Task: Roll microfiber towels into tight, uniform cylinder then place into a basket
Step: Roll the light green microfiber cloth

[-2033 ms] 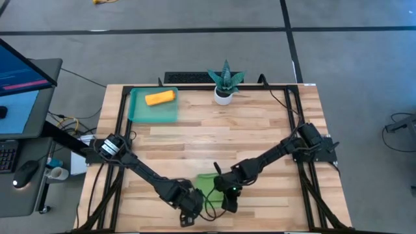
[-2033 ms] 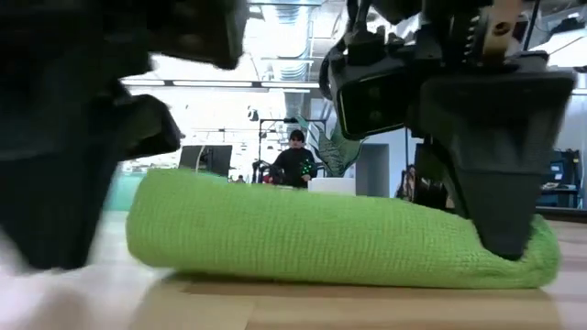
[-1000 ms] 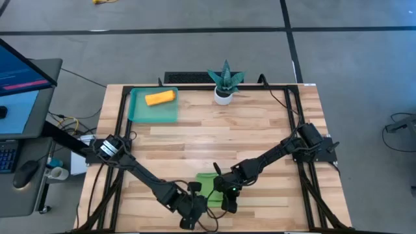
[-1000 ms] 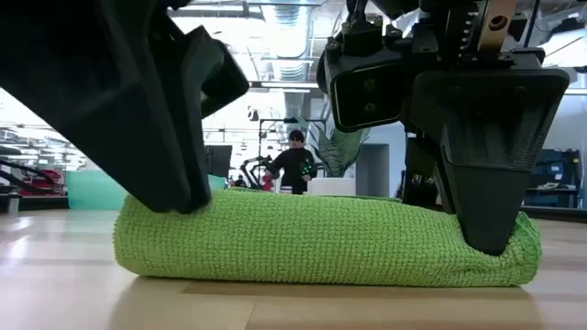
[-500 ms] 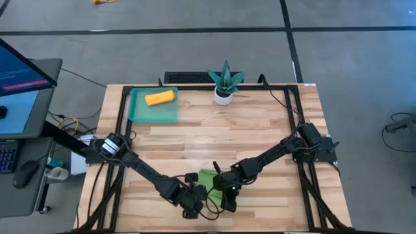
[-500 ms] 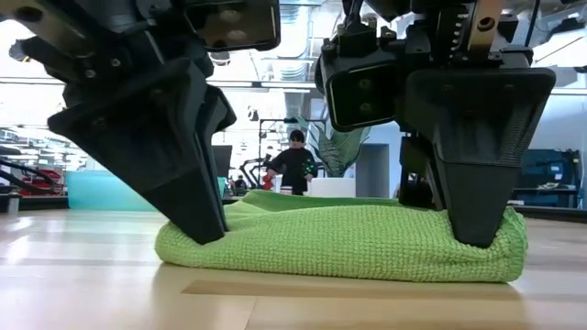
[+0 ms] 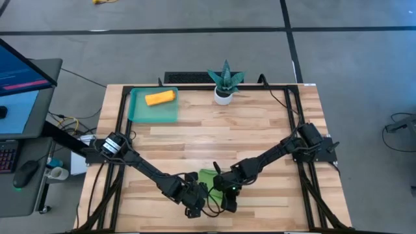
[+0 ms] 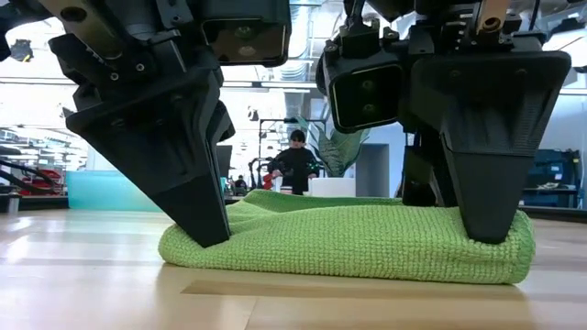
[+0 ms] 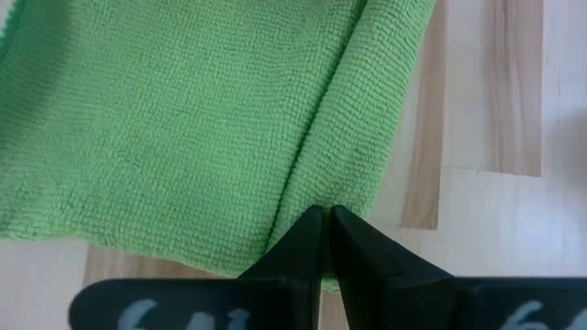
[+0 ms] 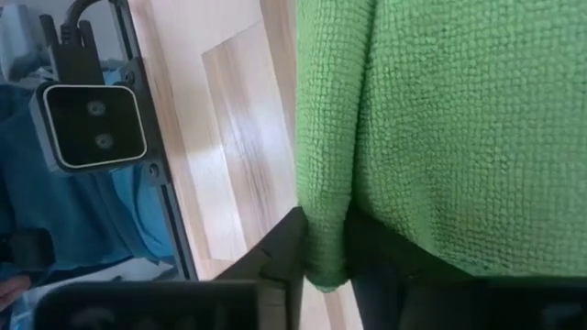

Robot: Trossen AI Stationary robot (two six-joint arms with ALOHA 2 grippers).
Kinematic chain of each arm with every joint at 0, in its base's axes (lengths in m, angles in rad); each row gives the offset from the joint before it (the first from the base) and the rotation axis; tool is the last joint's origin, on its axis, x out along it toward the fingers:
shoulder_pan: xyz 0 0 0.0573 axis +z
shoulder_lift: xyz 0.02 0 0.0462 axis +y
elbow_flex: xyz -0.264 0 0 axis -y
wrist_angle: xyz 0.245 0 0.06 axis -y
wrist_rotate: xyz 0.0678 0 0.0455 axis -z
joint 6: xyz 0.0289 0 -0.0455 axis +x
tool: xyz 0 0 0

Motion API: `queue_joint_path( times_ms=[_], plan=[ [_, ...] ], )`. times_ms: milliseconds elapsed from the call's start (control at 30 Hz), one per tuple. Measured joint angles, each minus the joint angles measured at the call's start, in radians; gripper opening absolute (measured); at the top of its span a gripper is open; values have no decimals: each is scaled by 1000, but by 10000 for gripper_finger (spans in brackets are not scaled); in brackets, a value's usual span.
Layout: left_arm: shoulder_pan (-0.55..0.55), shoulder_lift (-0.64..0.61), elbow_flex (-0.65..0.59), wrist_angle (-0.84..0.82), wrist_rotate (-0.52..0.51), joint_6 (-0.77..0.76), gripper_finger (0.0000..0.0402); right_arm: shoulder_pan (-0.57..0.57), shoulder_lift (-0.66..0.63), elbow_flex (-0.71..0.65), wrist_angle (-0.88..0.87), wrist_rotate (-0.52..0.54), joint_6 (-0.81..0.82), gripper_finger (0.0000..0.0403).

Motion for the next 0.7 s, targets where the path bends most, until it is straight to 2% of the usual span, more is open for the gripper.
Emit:
queue_joint_path(
  times_ms=[167,367,500,600,700],
  plan=[
    [2,0,0,-1,10,-11,19,14,-2,0,1,80,-4,137],
    [2,2,-1,-3,18,-48,19,12,-18,1,-35,75,-23,173],
    [2,2,-1,-4,22,-64,19,15,-70,-1,-122,80,-56,184],
    [2,2,-2,-4,25,-63,19,23,-137,-2,-188,141,-61,188],
    [2,2,-2,-4,29,-63,19,62,-214,-2,-216,259,-126,190]
  ],
)
